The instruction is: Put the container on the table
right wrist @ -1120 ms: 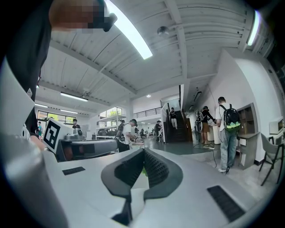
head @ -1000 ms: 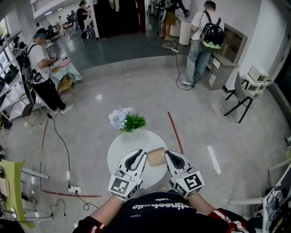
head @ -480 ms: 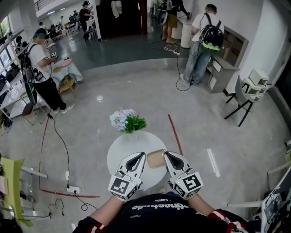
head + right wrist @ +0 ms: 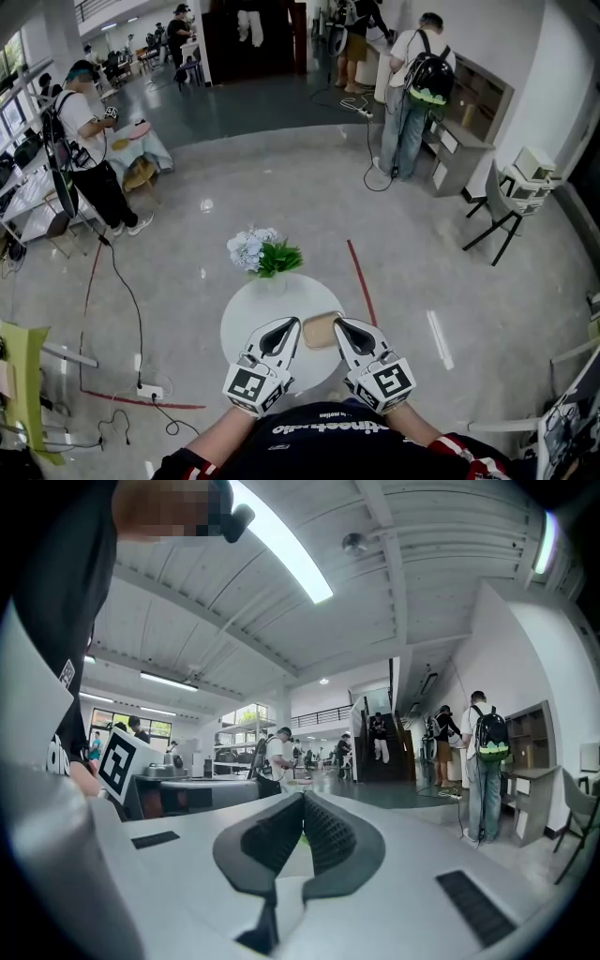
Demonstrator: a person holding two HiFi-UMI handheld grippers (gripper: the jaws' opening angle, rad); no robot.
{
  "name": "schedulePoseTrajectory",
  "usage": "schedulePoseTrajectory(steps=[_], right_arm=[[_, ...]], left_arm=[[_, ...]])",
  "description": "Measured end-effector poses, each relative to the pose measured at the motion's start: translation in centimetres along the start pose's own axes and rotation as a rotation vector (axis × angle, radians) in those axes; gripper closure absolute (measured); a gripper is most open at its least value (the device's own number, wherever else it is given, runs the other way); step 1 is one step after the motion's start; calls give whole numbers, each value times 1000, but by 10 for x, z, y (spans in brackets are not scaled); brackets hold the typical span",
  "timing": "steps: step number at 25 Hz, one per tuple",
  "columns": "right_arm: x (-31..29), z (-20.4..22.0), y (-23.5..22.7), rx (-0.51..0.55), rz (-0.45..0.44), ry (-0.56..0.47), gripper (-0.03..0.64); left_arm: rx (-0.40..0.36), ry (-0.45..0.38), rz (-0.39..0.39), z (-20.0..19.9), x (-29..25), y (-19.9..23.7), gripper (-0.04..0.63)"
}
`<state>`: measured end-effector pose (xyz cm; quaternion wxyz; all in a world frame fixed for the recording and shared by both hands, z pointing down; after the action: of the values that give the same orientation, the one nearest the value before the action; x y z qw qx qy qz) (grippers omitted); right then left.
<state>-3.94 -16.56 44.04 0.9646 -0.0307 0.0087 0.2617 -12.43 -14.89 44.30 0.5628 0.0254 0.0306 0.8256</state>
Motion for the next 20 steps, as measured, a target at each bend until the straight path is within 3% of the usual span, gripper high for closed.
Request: schedulePoseTrajectory(steps=[20], right_arm=[[6, -1, 0, -12, 1, 4, 603]], left_arm=[[13, 11, 19, 2, -3, -9, 572]])
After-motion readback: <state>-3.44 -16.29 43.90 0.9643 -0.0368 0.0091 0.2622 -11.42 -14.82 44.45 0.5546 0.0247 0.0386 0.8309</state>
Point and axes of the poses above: the fingertips, and each gripper's own axes: x backward along the fingers, y to its left, z out of its underside, the point moved 1 cm from there along x, backward along the fingers, and after that the axes turned 4 degrees about -z, right-handed, at the moved point
